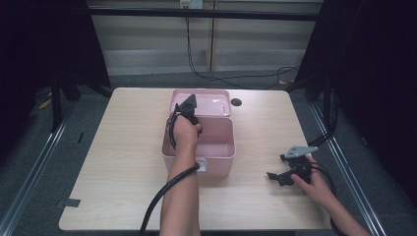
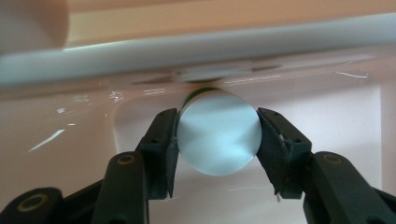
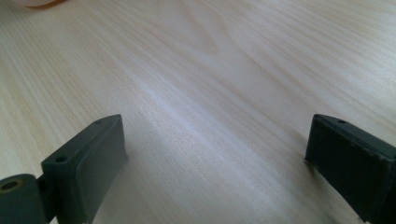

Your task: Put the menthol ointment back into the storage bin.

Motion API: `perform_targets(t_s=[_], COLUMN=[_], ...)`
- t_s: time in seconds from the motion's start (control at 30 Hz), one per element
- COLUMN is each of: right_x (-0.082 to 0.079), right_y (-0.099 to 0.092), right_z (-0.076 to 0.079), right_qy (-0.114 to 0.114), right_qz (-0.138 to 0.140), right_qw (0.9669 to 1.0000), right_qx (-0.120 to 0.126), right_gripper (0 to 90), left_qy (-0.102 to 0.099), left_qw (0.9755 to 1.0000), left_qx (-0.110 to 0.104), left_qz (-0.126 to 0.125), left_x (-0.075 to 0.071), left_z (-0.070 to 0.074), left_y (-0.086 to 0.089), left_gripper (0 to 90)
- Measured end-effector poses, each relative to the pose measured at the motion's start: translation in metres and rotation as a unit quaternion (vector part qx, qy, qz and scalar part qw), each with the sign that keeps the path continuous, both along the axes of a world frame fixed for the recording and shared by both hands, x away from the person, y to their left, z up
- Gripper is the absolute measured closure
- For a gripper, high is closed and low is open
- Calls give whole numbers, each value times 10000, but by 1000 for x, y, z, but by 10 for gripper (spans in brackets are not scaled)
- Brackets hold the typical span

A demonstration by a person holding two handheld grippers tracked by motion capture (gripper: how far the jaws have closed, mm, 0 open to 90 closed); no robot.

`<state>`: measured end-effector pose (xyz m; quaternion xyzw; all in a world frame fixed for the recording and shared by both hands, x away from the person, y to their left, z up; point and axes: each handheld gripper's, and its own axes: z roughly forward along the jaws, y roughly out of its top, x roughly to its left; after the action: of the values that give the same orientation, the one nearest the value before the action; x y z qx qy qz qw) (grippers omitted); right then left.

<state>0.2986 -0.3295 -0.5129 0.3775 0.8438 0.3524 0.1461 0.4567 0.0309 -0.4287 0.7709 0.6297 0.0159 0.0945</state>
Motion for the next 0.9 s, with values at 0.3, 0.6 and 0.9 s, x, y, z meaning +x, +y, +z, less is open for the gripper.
perform_targets(t_s=[0.3, 0.6, 0.9], right_x=[0, 0, 0], right_y=[0, 0, 0], right_z=[0, 0, 0], right_qy=[3, 3, 3], right_qz=[0, 5, -1], right_qw=[10000, 10000, 10000], right_qx=[0, 10, 0], right_gripper=[45, 45, 45], left_qy=[-43, -26, -20], left_qw=[10000, 10000, 10000], left_qx=[32, 20, 0], left_qz=[-14, -19, -45], left_x=[0, -1, -2], left_z=[0, 0, 0], left_y=[-1, 0, 1], left_gripper=[504, 502, 492])
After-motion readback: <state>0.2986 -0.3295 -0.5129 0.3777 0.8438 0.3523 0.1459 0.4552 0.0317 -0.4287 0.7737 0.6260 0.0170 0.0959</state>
